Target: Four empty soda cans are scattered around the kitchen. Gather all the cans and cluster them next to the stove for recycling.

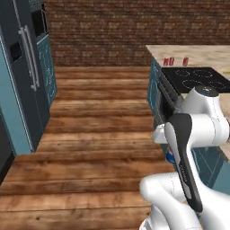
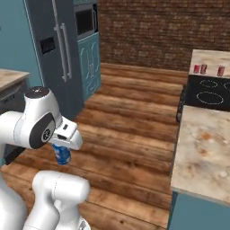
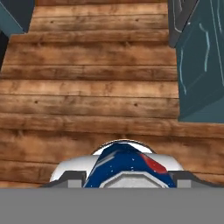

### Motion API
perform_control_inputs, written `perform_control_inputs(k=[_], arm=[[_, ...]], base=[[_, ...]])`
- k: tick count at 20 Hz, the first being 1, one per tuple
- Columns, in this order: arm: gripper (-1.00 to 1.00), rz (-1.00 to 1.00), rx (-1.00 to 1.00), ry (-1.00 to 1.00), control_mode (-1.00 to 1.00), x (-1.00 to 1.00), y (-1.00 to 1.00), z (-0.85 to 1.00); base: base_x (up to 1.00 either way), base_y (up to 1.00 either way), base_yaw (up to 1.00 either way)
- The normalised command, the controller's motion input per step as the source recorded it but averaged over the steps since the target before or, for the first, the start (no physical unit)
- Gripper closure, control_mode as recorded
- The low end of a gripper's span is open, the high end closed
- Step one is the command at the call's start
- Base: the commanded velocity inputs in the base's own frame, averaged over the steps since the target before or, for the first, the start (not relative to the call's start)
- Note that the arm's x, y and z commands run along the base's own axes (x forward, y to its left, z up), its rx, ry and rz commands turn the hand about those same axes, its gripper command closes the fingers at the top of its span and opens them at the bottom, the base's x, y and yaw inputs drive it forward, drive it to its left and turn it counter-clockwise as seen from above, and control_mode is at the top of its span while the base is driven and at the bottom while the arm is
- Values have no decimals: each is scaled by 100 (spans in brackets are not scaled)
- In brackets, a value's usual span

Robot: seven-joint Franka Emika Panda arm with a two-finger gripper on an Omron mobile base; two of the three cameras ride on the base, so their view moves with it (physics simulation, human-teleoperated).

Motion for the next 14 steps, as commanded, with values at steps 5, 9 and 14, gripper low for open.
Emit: perform_control_inputs(k=[5, 9, 14], arm=[[100, 0, 0, 0, 100, 0, 0, 0], [100, 0, 0, 0, 100, 0, 0, 0], [100, 0, 0, 0, 100, 0, 0, 0]], base=[[100, 63, -50], [100, 68, -42], [100, 66, -28]])
